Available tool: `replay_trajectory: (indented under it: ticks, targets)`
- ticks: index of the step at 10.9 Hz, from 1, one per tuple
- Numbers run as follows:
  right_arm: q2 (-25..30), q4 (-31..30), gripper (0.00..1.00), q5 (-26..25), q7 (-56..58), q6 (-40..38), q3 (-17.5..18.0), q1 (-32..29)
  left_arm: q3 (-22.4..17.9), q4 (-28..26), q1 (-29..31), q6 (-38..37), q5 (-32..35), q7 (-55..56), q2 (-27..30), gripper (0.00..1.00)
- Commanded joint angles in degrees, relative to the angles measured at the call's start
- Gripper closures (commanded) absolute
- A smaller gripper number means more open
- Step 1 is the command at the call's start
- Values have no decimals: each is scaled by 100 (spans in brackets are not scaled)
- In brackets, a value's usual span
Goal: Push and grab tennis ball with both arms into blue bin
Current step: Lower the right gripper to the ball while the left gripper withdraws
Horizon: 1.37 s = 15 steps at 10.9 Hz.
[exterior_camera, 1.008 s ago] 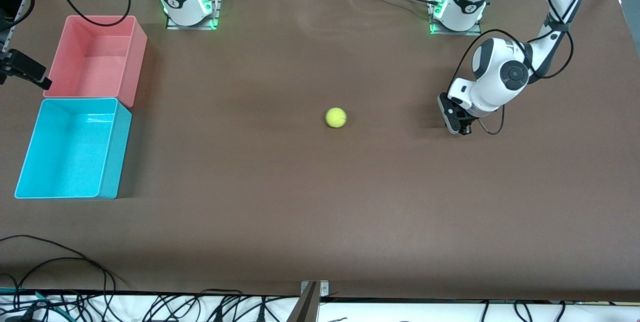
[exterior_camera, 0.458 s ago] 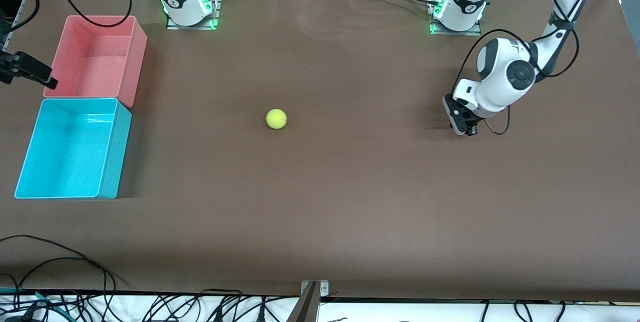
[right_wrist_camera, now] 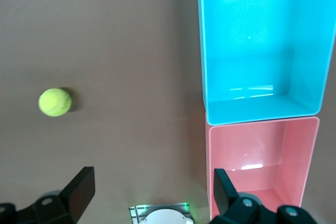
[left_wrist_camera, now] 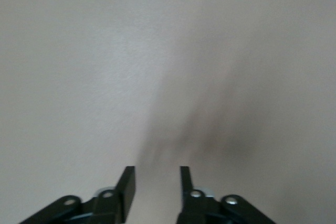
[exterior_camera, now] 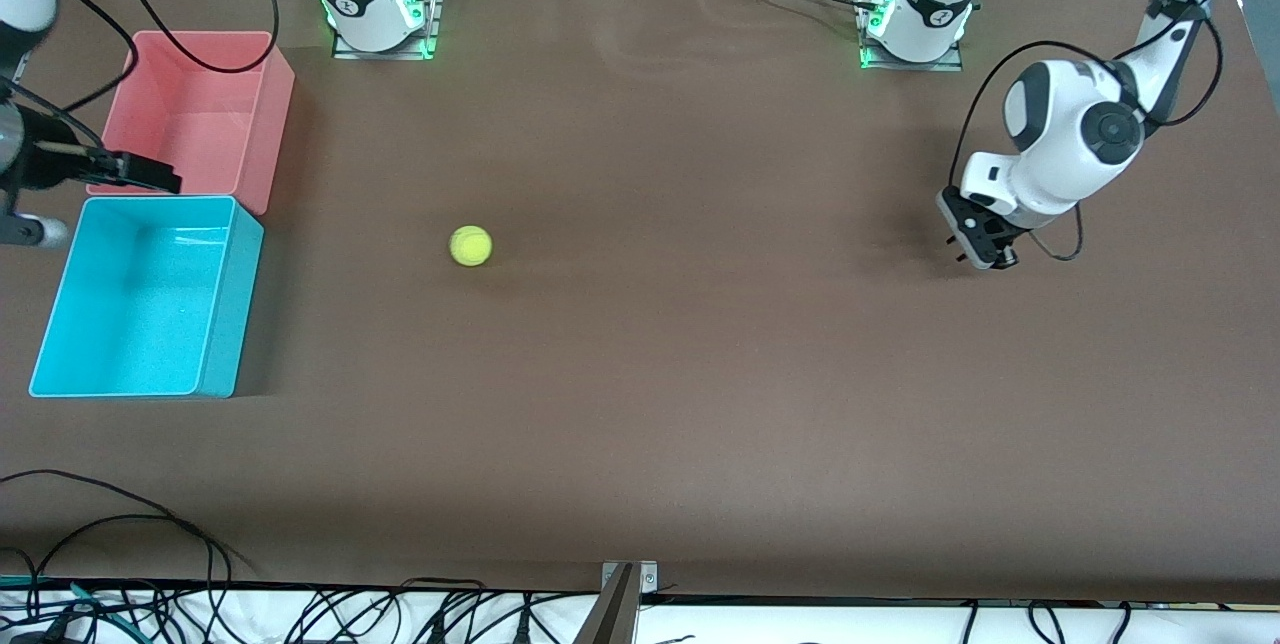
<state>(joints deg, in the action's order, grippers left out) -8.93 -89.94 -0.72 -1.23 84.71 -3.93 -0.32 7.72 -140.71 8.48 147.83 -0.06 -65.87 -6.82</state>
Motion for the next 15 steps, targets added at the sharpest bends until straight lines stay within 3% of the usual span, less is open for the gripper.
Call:
replay_trajectory:
  ticks: [1,3,7,11,12,15]
  targets:
    - [-336,73,0,-24,-44,20,24,189,-60,-132,-40,-228,112,-5,619,0]
    - [-381,-214,0,2,-53,202,24,190,-60,-89,-40,-334,103,21,936,0]
    - [-381,-1725,0,-85,-96,1783,15,198,-155,34,-40,-325,77,30,1604,0]
    - [-451,-2693,0,-225,-123,2750,24,268,-604,587,-57,-360,15,187,1632,0]
    - [-652,-2774,0,-401,-167,3310,24,382,-622,710,-57,-499,15,336,1649,0]
    - [-1004,-2713,0,-1042,-167,3709,24,418,-631,1587,-57,-1814,15,1125,1676,0]
